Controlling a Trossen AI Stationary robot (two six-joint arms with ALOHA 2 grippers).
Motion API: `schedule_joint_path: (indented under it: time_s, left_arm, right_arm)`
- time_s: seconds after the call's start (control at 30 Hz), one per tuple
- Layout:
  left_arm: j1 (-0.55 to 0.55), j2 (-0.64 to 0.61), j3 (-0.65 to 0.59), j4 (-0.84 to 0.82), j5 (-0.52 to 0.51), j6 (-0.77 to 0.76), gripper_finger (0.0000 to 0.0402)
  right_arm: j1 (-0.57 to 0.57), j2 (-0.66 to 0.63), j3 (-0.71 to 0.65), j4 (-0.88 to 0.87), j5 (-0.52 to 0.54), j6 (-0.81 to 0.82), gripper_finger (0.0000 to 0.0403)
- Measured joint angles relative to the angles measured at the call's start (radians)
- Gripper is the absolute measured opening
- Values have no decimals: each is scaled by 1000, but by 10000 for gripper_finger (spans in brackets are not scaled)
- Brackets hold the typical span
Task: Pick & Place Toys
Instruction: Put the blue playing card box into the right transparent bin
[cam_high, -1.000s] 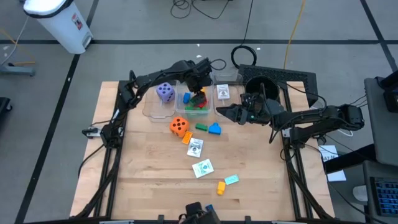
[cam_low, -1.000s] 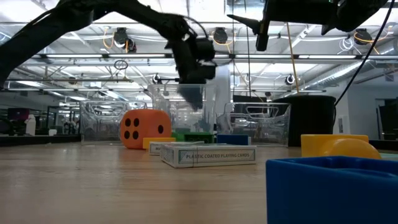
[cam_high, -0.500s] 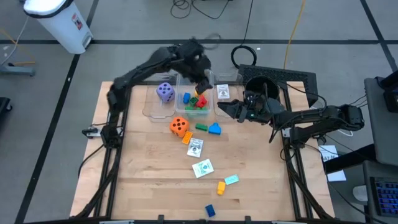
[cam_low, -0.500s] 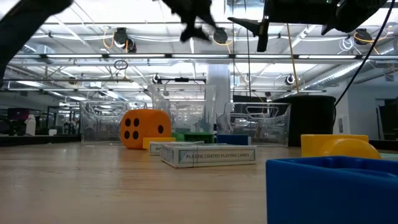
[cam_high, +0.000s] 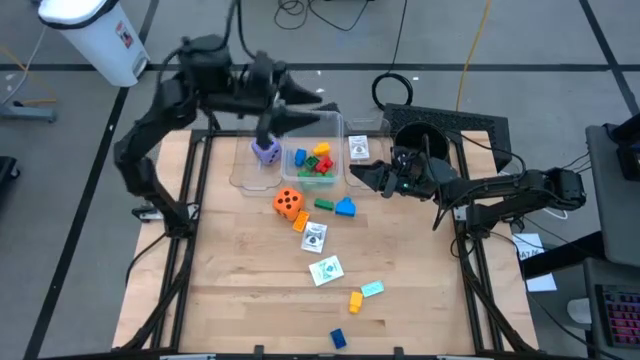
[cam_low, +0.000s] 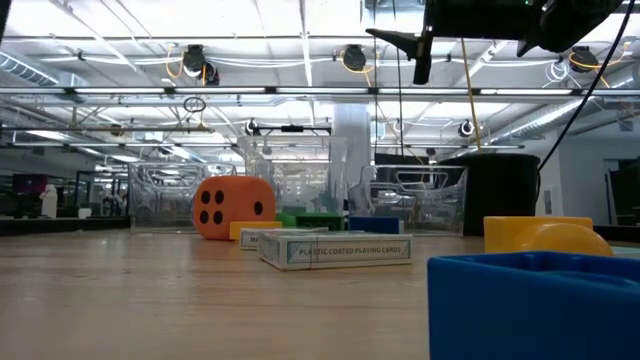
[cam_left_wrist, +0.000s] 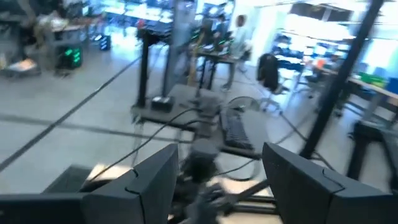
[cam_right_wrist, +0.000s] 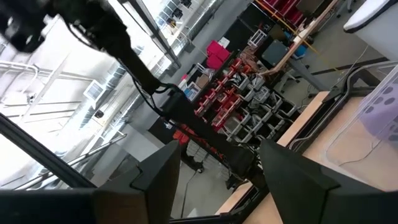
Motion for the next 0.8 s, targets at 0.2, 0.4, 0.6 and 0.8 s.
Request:
schedule_joint_path:
  time_s: [0.2, 0.4, 0.6, 0.8]
  left_arm:
    - [-92, -76, -240, 125, -20, -41, 241]
    - [-186, -133, -677, 609, -17, -198, 241]
    - [-227, -187, -1012, 1038, -5, -415, 241]
    - [-265, -250, -1167, 1152, -42, -499, 241]
  right_arm:
    - [0, 0, 0, -1, 0, 0, 215]
    - [0, 0, 0, -1, 0, 0, 215]
    - [0, 0, 0, -6, 0, 1, 215]
    - [0, 0, 0, -10, 0, 1, 215]
